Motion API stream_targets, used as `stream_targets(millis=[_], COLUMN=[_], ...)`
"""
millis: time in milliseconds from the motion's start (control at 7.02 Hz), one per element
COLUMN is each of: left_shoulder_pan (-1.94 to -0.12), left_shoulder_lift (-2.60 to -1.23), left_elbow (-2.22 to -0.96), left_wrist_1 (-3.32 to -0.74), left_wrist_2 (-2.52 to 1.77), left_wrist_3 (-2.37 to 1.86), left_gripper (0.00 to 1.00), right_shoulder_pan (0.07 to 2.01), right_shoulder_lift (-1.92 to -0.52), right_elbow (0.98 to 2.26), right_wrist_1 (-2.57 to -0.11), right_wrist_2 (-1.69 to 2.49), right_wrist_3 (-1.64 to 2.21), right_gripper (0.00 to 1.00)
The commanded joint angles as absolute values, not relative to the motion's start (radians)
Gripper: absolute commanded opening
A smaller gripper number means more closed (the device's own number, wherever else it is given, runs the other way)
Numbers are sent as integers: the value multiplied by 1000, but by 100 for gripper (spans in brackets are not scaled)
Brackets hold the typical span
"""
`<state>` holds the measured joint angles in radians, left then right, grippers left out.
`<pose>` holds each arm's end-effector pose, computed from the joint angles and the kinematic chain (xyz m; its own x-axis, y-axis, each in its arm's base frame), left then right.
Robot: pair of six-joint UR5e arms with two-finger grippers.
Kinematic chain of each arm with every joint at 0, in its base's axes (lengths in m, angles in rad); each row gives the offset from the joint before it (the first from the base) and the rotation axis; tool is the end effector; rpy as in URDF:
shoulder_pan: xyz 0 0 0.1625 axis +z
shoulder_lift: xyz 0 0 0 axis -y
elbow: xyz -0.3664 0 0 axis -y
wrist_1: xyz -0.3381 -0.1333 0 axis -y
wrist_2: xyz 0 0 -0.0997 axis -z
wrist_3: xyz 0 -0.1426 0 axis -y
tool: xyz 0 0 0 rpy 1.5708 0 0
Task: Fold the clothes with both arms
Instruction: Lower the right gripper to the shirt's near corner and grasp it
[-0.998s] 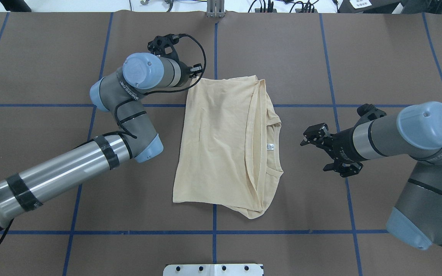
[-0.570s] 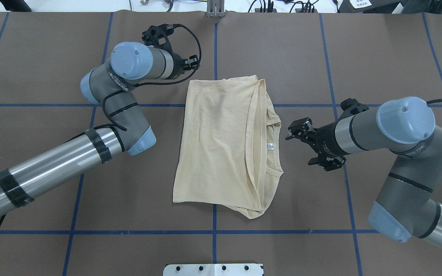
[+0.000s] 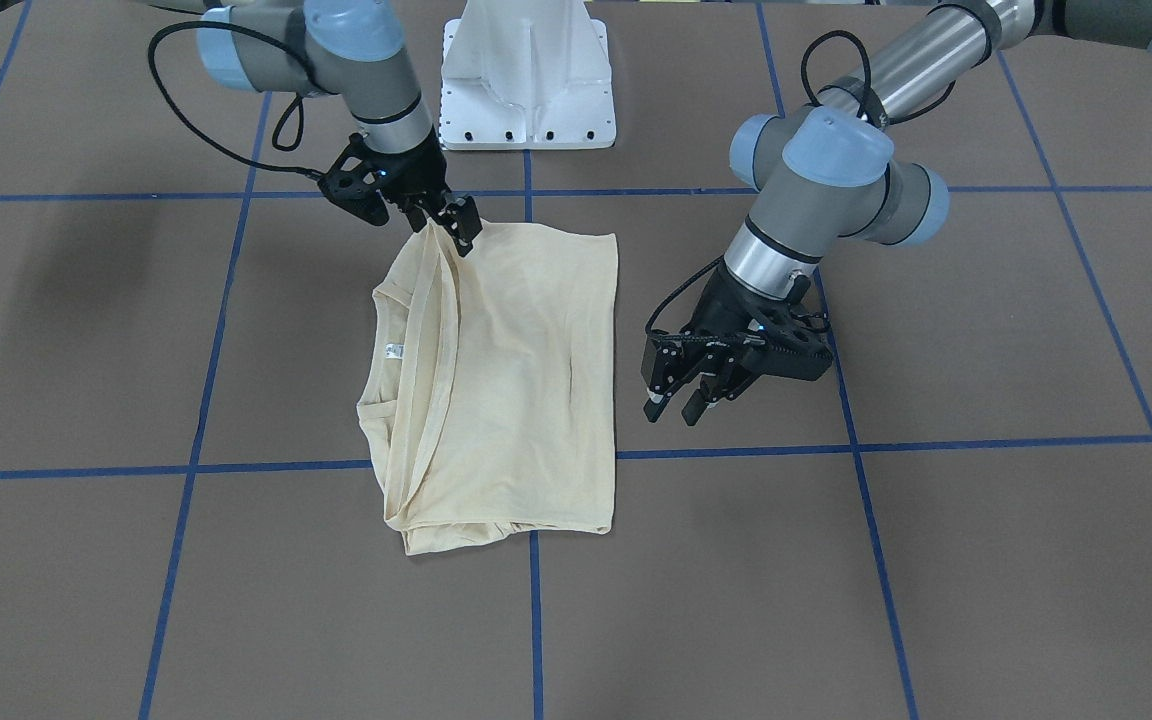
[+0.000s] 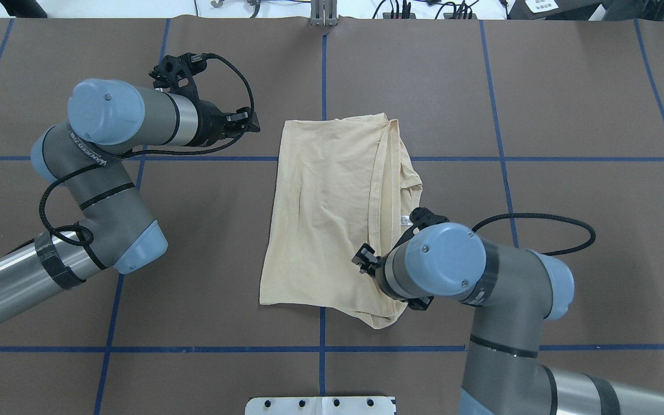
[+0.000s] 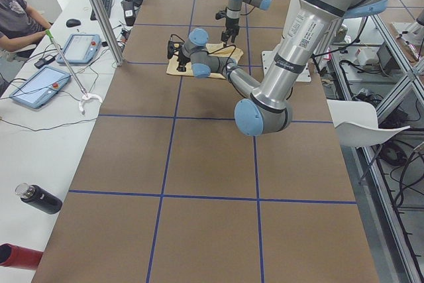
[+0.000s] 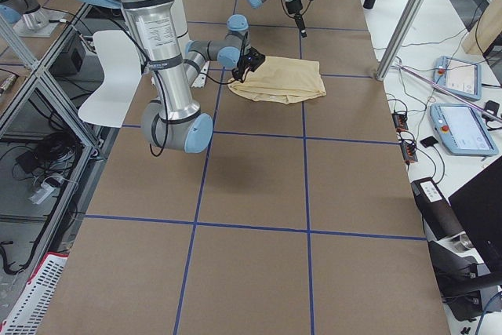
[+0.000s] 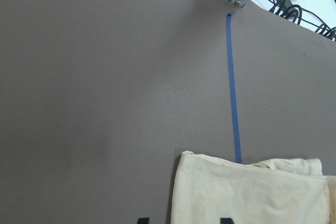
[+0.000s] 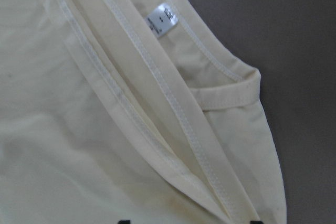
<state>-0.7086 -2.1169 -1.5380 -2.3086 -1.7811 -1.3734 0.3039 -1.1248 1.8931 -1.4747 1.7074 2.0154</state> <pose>0.4250 -0.5007 0.2588 0.3293 -0.0296 -0.9438 0.4297 0.8947 0.1219 -0.5130 -0.2802 0.2740 0.4742 0.5953 0.6487 -0.4448 0.7978 -0.4070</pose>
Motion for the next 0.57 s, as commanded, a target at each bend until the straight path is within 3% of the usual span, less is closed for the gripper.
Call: stream_targets(millis=[0, 428], left_shoulder_pan=[-709, -709], left_shoulder_lift=[-2109, -2109], left_elbow=[-1552, -1554], left_wrist_1=[-2303, -2303], left_wrist_2=[-1781, -1781], left_wrist_3=[-1376, -1384], left_gripper=[55, 55], right_shoulder_pan=[226, 227], right_shoulder_lift=[-1143, -1152], right_elbow=[1891, 1896], right_wrist_1=[-1514, -1502], right_wrist_2=[1626, 1611], right_wrist_3=[2052, 2170], right_gripper=[77, 78])
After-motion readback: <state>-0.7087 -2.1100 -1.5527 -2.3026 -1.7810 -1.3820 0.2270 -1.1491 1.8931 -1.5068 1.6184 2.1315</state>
